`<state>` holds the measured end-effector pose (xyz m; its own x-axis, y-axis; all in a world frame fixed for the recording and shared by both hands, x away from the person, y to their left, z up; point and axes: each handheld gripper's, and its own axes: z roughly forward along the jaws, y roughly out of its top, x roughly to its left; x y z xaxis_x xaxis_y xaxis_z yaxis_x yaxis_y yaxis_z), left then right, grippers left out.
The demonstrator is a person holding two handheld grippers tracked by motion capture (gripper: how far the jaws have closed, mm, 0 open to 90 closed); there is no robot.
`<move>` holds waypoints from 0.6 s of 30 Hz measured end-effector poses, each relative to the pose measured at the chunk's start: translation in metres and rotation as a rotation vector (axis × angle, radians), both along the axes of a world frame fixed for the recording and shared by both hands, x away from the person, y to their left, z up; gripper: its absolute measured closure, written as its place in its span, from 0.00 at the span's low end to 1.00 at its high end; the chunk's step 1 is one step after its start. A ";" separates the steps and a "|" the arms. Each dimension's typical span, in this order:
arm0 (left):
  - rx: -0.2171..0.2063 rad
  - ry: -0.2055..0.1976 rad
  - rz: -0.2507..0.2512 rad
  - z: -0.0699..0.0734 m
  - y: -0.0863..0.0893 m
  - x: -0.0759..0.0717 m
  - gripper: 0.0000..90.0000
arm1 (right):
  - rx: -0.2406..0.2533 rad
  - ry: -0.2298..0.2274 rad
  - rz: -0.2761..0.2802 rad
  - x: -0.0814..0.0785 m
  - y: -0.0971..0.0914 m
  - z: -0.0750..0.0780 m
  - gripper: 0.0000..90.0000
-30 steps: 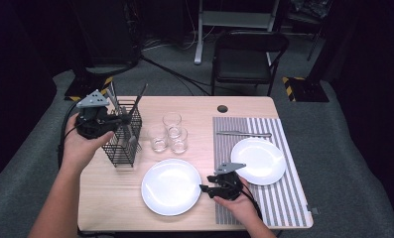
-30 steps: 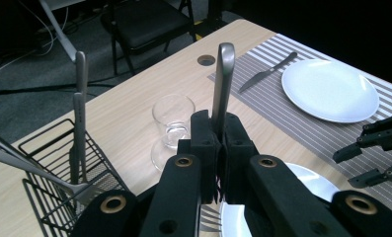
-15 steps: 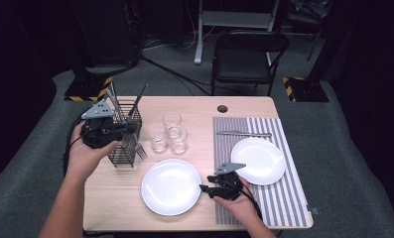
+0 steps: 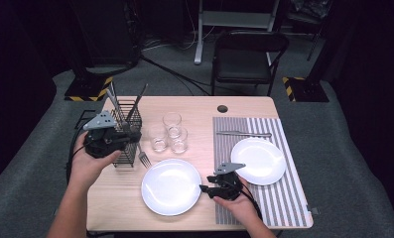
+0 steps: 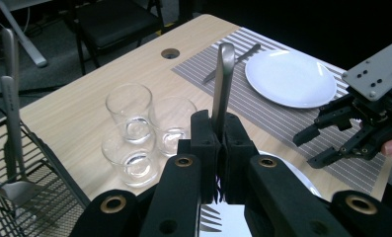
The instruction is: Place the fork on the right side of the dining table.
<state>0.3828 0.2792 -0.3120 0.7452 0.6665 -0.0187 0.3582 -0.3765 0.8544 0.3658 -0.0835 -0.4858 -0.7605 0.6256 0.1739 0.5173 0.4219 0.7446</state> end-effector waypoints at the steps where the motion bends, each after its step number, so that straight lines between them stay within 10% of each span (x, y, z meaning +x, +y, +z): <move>1: 0.001 0.002 -0.004 -0.001 -0.001 -0.001 0.96 | 0.001 0.001 0.000 0.000 0.000 0.000 0.57; 18: 0.032 0.034 -0.103 -0.025 -0.023 -0.006 0.96 | 0.002 0.006 -0.002 0.000 0.000 0.000 0.58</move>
